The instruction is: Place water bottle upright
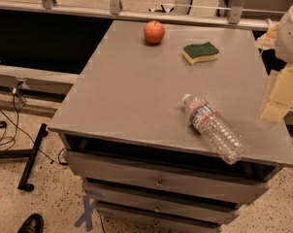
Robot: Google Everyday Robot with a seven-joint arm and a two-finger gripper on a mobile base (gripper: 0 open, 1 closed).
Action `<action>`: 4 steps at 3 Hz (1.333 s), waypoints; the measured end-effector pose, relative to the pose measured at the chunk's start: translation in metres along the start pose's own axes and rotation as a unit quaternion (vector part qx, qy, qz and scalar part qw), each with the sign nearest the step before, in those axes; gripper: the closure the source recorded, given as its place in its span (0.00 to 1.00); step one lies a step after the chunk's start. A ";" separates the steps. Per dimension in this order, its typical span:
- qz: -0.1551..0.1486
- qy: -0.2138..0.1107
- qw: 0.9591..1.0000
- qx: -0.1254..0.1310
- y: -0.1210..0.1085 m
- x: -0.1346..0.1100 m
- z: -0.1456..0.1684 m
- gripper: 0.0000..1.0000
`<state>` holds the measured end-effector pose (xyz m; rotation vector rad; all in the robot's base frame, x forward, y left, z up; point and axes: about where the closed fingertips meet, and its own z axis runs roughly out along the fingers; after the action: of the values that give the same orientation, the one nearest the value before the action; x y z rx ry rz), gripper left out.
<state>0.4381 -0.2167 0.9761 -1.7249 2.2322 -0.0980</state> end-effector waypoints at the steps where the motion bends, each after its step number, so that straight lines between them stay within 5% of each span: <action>1: 0.000 0.000 1.000 0.000 0.000 0.000 0.000 0.00; 2: 0.015 -0.013 1.000 0.001 -0.003 -0.007 0.004 0.00; 4: 0.068 -0.043 0.997 0.012 0.006 -0.072 0.021 0.00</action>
Offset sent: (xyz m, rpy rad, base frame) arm 0.0133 0.0145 -0.0091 0.0795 0.0113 -0.0571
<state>0.4548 -0.1440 0.9694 -1.5310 2.2672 -0.0184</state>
